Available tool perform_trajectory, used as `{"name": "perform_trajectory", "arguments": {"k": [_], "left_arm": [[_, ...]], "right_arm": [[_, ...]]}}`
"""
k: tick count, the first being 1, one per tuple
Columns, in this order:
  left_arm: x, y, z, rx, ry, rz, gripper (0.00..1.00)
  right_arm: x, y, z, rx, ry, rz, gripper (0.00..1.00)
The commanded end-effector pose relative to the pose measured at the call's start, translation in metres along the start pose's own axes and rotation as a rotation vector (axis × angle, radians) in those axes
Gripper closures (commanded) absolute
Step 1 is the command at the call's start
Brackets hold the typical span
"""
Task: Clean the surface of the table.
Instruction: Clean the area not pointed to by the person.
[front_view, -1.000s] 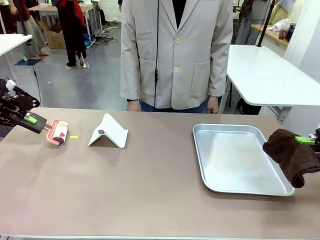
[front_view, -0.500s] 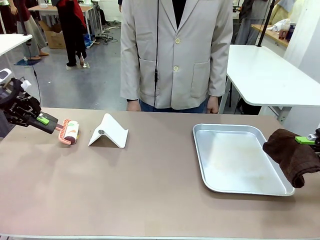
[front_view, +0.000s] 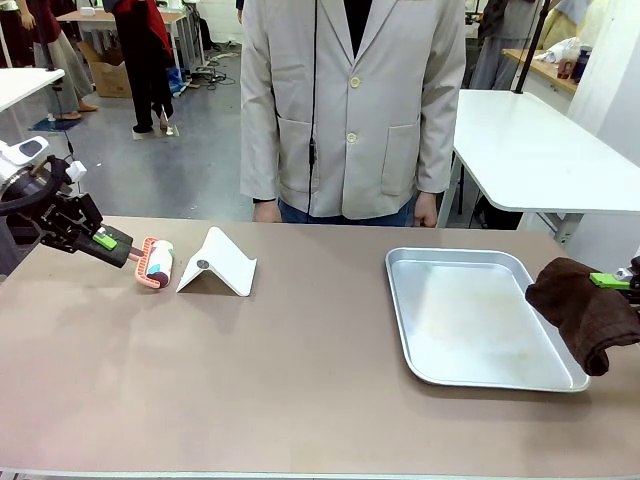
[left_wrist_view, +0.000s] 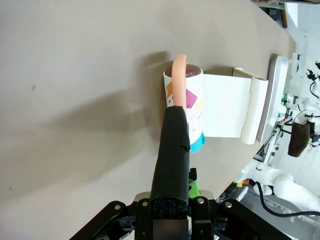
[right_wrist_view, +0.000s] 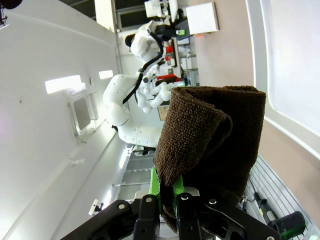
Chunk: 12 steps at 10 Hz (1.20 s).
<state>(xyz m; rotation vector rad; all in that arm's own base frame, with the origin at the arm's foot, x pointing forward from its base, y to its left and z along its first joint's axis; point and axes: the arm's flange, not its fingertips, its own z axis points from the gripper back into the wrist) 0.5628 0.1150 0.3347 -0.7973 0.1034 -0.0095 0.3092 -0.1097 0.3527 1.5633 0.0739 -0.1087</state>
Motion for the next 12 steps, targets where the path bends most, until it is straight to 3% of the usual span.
{"name": "perform_trajectory", "arguments": {"k": [1,5,8,9,12], "left_arm": [[-0.007,0.012,-0.007,-0.041,0.056,-0.036,0.78],[-0.051,0.021,0.082,-0.471,0.044,-0.23,0.78],[-0.084,0.062,0.118,-0.57,0.043,-0.229,0.78],[-0.101,0.084,0.128,-0.602,-0.019,-0.219,0.78],[-0.132,0.135,0.127,-0.639,-0.081,-0.152,0.78]], "right_arm": [[0.001,0.005,0.001,0.008,0.011,0.014,0.89],[0.001,0.005,0.001,0.008,0.011,0.014,0.89],[0.001,0.005,0.001,0.008,0.011,0.014,0.89],[0.001,0.005,0.001,0.008,0.011,0.014,0.89],[0.001,0.005,0.001,0.008,0.011,0.014,0.89]]}}
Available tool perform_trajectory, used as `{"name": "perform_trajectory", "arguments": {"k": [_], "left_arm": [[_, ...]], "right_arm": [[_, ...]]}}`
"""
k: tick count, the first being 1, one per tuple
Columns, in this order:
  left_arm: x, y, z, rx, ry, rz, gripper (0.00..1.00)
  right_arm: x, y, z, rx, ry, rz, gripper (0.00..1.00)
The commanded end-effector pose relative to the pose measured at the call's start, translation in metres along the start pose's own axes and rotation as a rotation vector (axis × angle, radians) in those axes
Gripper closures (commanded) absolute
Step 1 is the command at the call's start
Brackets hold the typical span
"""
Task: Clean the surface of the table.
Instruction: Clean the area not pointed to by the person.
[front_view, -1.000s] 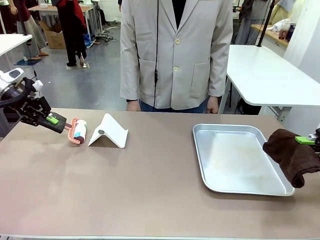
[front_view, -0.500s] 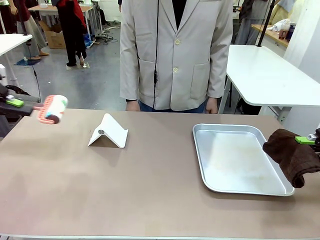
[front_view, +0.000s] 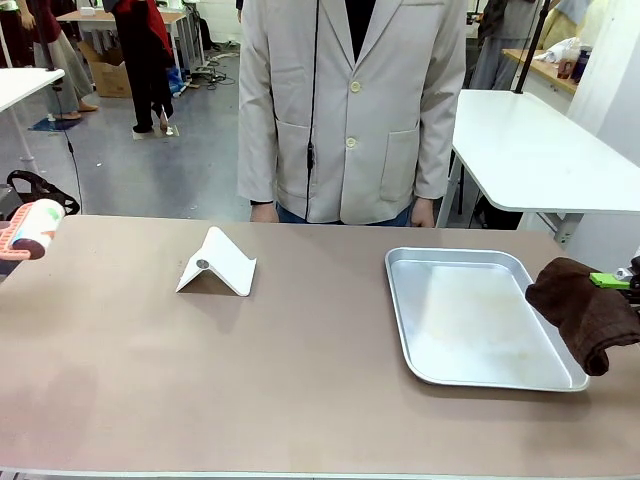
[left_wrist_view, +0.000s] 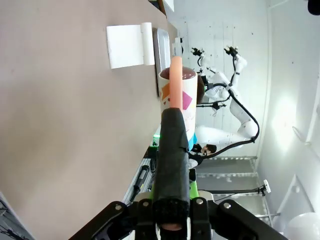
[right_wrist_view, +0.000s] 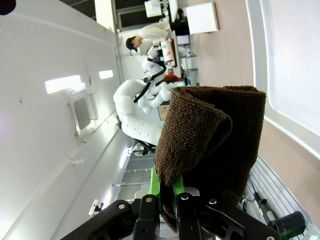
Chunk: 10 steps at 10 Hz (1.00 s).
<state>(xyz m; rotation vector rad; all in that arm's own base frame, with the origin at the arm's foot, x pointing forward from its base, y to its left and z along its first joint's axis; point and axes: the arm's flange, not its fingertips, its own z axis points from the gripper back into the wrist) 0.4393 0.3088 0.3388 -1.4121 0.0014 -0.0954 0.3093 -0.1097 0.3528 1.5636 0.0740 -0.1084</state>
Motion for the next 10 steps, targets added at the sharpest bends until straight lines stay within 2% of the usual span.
{"name": "perform_trajectory", "arguments": {"k": [1,3,10], "left_arm": [[-0.0048,0.0041,0.0001,-0.036,-0.034,-0.025,0.78],[-0.0069,0.0101,0.0061,-0.008,-0.017,0.008,0.78],[-0.0069,0.0101,0.0061,-0.008,-0.017,0.008,0.78]], "right_arm": [[0.0011,0.0048,0.0009,0.007,0.011,0.013,0.89],[0.0011,0.0048,0.0009,0.007,0.011,0.013,0.89],[0.0011,0.0048,0.0009,0.007,0.011,0.013,0.89]]}}
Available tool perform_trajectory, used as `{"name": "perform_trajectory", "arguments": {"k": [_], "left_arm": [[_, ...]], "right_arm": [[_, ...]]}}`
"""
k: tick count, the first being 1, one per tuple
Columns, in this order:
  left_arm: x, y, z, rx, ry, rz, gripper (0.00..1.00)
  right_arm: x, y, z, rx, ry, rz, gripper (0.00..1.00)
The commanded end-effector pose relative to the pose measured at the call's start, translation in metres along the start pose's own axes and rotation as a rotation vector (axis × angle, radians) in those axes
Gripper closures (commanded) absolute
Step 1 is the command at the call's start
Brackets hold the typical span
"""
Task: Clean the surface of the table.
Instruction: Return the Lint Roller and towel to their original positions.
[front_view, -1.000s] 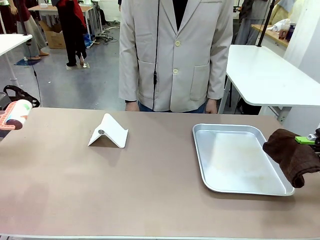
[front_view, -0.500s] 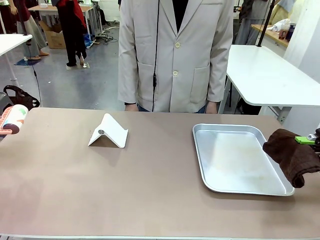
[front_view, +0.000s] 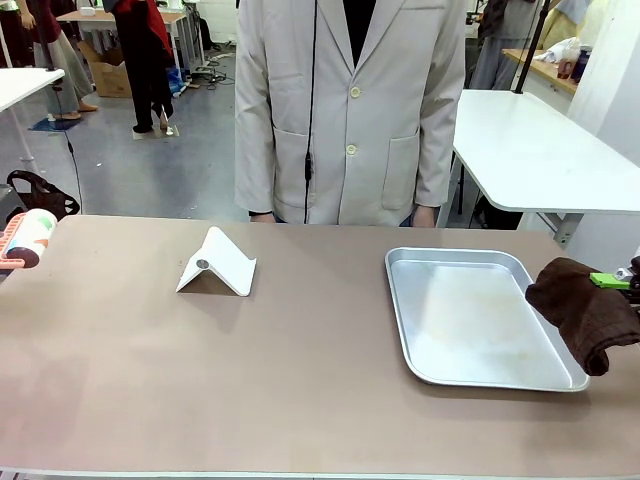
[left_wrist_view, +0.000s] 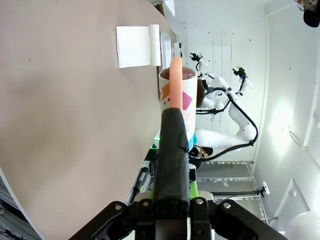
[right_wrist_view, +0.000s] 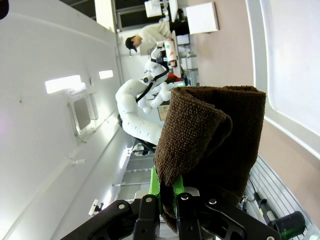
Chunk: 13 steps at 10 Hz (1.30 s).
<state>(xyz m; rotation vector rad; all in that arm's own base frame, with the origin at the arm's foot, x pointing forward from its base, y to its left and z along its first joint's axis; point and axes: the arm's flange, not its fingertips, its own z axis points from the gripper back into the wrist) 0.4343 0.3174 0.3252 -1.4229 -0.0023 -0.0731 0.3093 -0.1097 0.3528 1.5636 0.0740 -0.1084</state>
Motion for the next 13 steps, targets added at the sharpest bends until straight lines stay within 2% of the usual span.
{"name": "perform_trajectory", "arguments": {"k": [1,10,11,12,13], "left_arm": [[-0.001,-0.004,0.0,0.002,0.0,-0.005,0.78],[0.0,0.0,0.0,0.0,0.0,0.0,0.78],[-0.009,-0.025,-0.015,0.023,-0.008,-0.017,0.78],[-0.011,-0.055,-0.036,0.064,0.025,-0.093,0.78],[-0.012,-0.079,-0.056,0.145,0.036,-0.105,0.78]], "right_arm": [[0.001,0.005,0.001,0.007,0.011,0.013,0.89],[0.0,0.0,0.0,0.0,0.0,0.0,0.89],[-0.003,0.013,-0.025,-0.05,0.004,0.051,0.89],[-0.002,0.032,-0.057,-0.117,0.014,0.127,0.89],[-0.001,0.043,-0.082,-0.165,0.01,0.186,0.89]]}}
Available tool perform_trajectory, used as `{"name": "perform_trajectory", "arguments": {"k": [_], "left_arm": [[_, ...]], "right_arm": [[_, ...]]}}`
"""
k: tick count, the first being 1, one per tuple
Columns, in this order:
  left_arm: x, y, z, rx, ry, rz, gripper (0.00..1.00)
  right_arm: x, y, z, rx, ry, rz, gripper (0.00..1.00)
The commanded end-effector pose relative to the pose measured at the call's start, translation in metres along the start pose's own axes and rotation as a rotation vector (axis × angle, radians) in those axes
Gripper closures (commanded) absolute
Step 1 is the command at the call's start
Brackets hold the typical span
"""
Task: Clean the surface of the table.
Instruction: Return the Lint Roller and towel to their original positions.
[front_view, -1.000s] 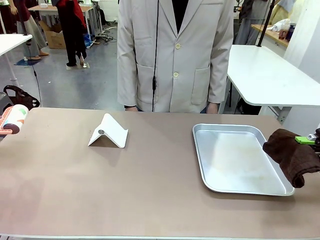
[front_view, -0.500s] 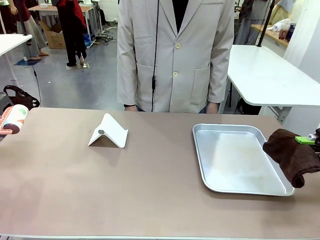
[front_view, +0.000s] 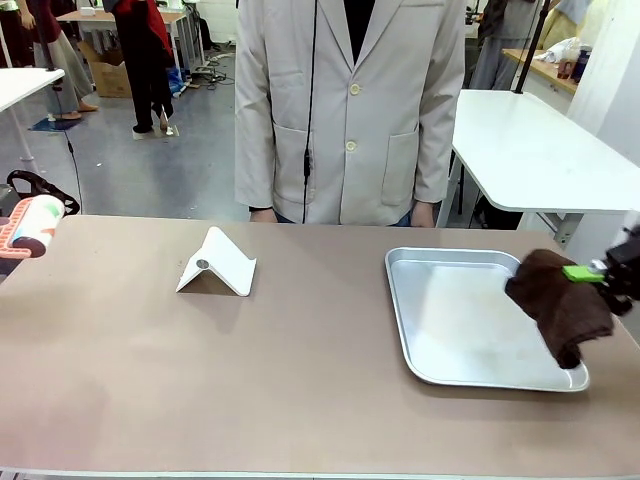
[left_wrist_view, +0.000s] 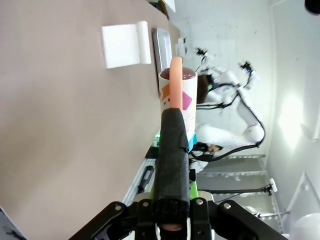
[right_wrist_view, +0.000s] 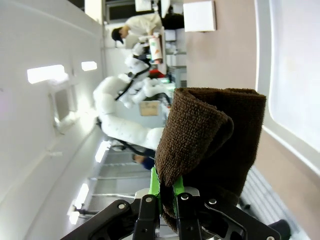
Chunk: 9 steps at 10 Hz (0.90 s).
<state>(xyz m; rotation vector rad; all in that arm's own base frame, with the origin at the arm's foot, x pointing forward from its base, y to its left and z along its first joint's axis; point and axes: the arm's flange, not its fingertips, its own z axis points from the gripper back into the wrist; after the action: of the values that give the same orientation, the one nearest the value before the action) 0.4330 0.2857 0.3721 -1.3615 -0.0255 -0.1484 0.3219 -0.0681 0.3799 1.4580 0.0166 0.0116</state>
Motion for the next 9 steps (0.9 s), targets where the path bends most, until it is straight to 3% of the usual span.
{"name": "perform_trajectory", "arguments": {"k": [1,5,7,9], "left_arm": [[-0.011,-0.054,-0.05,0.141,0.05,-0.062,0.78],[0.02,-0.14,-0.141,0.325,0.149,-0.138,0.78],[0.057,-0.173,-0.196,0.329,0.067,-0.095,0.78],[0.098,-0.181,-0.253,0.34,0.09,0.023,0.78]], "right_arm": [[-0.003,0.029,-0.065,-0.091,-0.023,0.083,0.89],[0.02,0.063,-0.169,-0.153,0.043,0.108,0.89],[0.036,0.073,-0.214,-0.186,0.033,0.128,0.89],[0.064,0.063,-0.268,-0.187,-0.022,0.127,0.89]]}}
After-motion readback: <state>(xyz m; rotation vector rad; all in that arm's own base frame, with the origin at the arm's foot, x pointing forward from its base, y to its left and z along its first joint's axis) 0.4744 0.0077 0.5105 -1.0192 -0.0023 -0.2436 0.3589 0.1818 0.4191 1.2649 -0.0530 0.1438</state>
